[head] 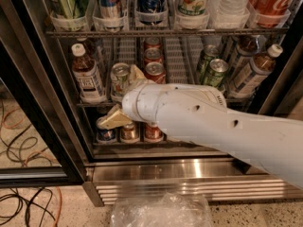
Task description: Pick 7up can from middle shelf of fridge
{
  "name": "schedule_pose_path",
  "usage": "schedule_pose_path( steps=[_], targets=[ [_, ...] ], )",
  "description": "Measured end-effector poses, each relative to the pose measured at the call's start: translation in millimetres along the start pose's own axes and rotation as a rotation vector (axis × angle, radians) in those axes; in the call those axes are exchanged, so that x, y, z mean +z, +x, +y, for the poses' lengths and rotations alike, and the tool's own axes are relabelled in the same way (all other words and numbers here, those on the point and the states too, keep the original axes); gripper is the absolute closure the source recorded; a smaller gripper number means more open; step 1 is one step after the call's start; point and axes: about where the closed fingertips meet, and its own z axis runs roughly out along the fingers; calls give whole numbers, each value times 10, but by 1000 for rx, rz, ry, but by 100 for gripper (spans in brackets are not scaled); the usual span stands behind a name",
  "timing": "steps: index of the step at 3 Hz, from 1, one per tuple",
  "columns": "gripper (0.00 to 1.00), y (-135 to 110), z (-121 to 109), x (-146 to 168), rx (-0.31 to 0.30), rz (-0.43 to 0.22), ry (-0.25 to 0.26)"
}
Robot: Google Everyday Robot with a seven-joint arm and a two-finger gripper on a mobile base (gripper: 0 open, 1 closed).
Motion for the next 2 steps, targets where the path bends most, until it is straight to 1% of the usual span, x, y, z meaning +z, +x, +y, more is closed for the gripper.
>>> schedule_pose_path(
  steps=[1, 2],
  targets=[
    [0, 28, -79, 121, -5, -8, 0],
    [0, 124, -179, 159, -1, 0, 13]
  ],
)
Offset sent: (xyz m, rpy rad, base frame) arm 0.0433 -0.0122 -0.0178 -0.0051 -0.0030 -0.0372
